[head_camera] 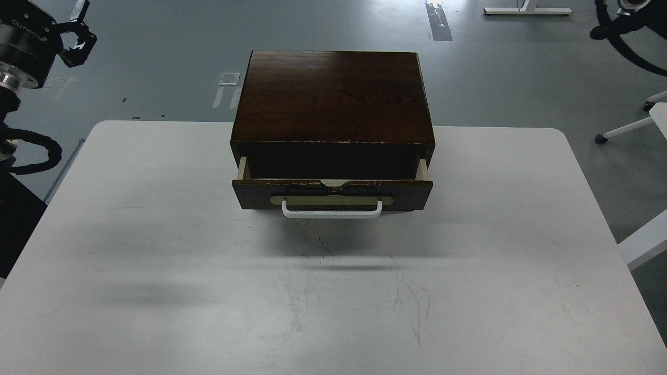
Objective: Put corn in drawer with both arms
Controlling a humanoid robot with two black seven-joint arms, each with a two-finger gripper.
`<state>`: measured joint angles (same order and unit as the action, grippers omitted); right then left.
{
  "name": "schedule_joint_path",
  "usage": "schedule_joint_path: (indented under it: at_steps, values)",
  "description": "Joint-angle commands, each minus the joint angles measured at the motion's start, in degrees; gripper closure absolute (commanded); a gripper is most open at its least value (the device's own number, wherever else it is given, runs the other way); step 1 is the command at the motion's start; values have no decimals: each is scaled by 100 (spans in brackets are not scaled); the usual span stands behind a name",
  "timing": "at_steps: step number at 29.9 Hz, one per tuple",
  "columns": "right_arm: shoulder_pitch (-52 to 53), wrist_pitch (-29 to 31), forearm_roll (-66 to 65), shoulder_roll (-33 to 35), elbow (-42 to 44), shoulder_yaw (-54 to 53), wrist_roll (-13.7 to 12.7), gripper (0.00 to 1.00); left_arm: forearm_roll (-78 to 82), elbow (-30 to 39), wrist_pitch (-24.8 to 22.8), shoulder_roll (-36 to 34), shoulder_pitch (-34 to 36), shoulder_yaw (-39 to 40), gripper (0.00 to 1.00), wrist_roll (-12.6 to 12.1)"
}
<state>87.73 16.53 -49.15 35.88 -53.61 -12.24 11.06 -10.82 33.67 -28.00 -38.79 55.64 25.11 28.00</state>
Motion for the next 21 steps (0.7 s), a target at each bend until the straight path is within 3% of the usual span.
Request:
schedule_joint_path:
  at_steps: [1,9,15,21]
  values:
    - [-54,0,1485,165,701,11,2,0,1,0,0,12,-10,-15,2,0]
    - [-712,8,4383,174,2003,-139,-7,0,-8,-106,0,126,8,20,2,0]
    - [-1170,183,6004,244,2118,-358,-7,0,-52,-457,0,231,34,90,2,0]
    - [-2171,781,7322,147,2100,-1350,2,0,-70,-475,0,416,17,231,2,0]
